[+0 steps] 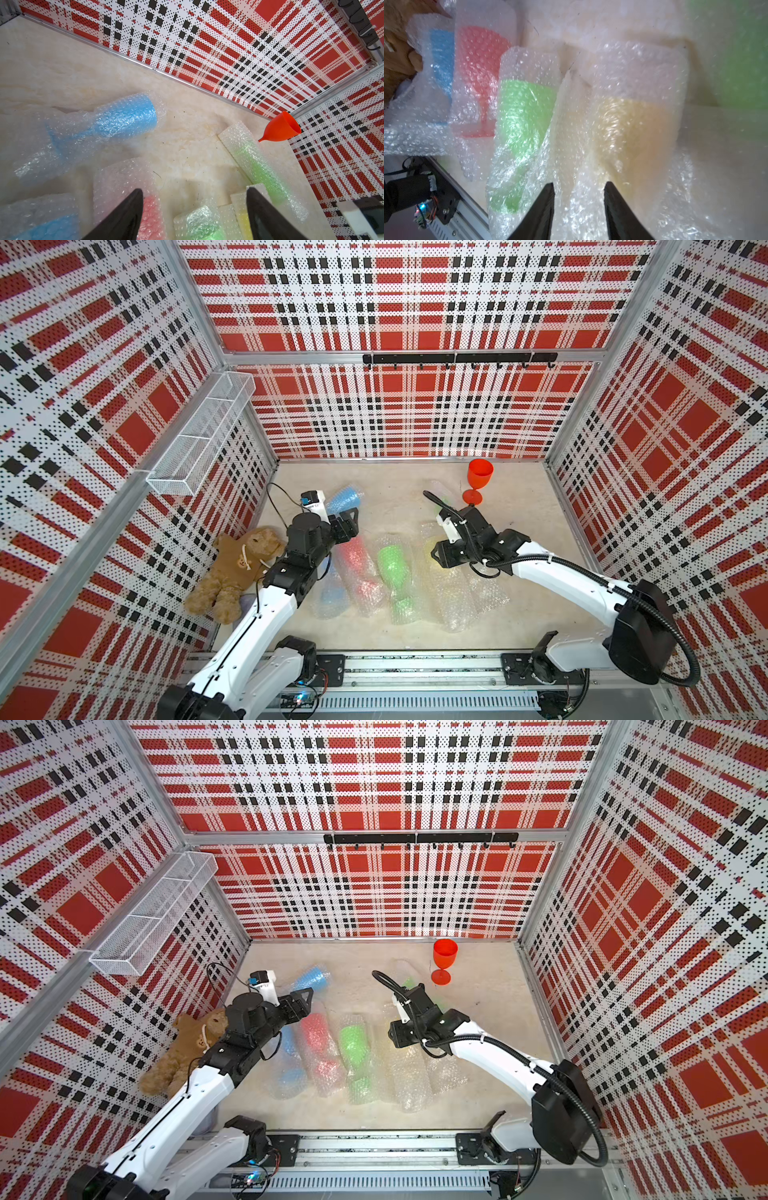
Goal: Unpack wine glasses from bubble wrap
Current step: Place the bubble wrap at the center of the board.
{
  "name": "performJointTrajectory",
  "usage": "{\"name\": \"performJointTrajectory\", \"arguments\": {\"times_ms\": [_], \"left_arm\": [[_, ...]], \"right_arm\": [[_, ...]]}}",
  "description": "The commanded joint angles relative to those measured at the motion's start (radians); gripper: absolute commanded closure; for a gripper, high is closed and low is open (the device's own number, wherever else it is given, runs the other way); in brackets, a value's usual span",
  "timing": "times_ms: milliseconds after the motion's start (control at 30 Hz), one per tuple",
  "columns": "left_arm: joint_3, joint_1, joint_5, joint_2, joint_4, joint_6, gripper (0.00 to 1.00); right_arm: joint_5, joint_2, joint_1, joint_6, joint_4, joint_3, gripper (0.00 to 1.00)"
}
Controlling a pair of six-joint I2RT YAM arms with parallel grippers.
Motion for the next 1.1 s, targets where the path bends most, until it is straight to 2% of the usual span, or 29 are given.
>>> {"name": "performJointTrajectory", "arguments": {"times_ms": [0,100,267,367,467,500,600,667,733,800,900,1067], "left_arm": [[-0.005,-0.012,0.019,0.008,0.028,0.002,0.21],[-0.004,-0.046,0.006,0.020,0.026,0.007,0.22],[0.014,-0.188,-0.058,0.055,0.001,0.017,0.22],[0.039,-0.282,-0.084,0.089,-0.024,-0.003,0.22],[0.077,-0.331,-0.085,0.123,-0.058,-0.026,0.22],[0.083,-0.337,-0.080,0.128,-0.063,-0.030,0.22],[0.081,-0.340,-0.098,0.119,-0.063,-0.027,0.22],[0.067,-0.331,-0.120,0.109,-0.058,-0.015,0.22],[0.045,-0.309,-0.121,0.099,-0.052,-0.007,0.22],[0.020,-0.285,-0.109,0.087,-0.039,-0.005,0.22],[0.019,-0.263,-0.099,0.075,-0.034,0.004,0.22],[0.022,-0.226,-0.076,0.073,-0.029,0.009,0.22]], "right_arm": [[0.022,0.028,0.022,0.017,-0.048,-0.021,0.69],[0.078,0.033,0.022,0.023,-0.041,-0.048,0.71],[0.159,0.024,0.015,0.007,-0.046,-0.085,0.71],[0.165,0.004,-0.007,-0.003,-0.036,-0.111,0.71],[0.155,-0.021,-0.027,-0.012,-0.040,-0.124,0.68],[0.157,-0.027,-0.028,-0.020,-0.051,-0.121,0.63],[0.121,-0.029,-0.028,-0.050,-0.083,-0.104,0.37],[0.108,-0.023,-0.026,-0.064,-0.096,-0.102,0.24],[0.107,-0.013,-0.026,-0.075,-0.116,-0.099,0.18],[0.127,-0.008,-0.025,-0.084,-0.142,-0.094,0.19],[0.155,-0.012,-0.023,-0.094,-0.173,-0.090,0.25],[0.175,-0.034,-0.022,-0.096,-0.196,-0.079,0.47]]}}
